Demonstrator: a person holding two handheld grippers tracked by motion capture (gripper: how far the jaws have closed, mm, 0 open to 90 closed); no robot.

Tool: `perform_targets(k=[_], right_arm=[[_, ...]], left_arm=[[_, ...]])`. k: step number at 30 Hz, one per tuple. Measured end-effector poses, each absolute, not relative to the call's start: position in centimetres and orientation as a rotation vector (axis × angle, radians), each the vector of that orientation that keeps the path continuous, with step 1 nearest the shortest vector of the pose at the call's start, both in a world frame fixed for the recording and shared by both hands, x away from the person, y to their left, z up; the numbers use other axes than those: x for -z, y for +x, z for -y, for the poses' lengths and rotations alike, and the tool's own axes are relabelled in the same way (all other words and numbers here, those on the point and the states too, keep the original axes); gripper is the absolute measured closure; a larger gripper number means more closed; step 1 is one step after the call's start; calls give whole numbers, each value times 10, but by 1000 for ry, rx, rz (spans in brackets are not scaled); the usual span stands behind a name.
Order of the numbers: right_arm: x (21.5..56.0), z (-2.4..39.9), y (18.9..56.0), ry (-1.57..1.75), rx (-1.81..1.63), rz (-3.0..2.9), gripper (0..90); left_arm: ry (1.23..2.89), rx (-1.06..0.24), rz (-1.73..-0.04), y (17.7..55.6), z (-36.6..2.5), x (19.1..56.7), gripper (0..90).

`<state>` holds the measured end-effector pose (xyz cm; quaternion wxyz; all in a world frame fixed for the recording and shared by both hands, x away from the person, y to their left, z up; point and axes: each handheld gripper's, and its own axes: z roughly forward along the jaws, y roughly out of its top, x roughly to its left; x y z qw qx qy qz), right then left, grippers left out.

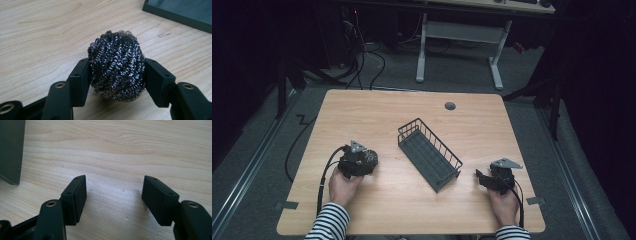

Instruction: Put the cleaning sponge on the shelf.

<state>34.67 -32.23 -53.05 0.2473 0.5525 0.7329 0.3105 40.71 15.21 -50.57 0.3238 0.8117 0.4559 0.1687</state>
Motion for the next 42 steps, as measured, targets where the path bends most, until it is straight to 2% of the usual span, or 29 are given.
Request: perform_targets(k=[16, 24, 42], right_arm=[[531, 322, 347, 1505, -847, -1999, 367], [531, 322, 347, 1506, -847, -1999, 366], [531, 322, 347, 1506, -848, -1999, 364]], left_arm=[[2044, -336, -1175, 395, -164, 484, 434], [2043, -330, -1135, 391, -163, 468, 436], [2052, -300, -1006, 384, -143, 427, 436]])
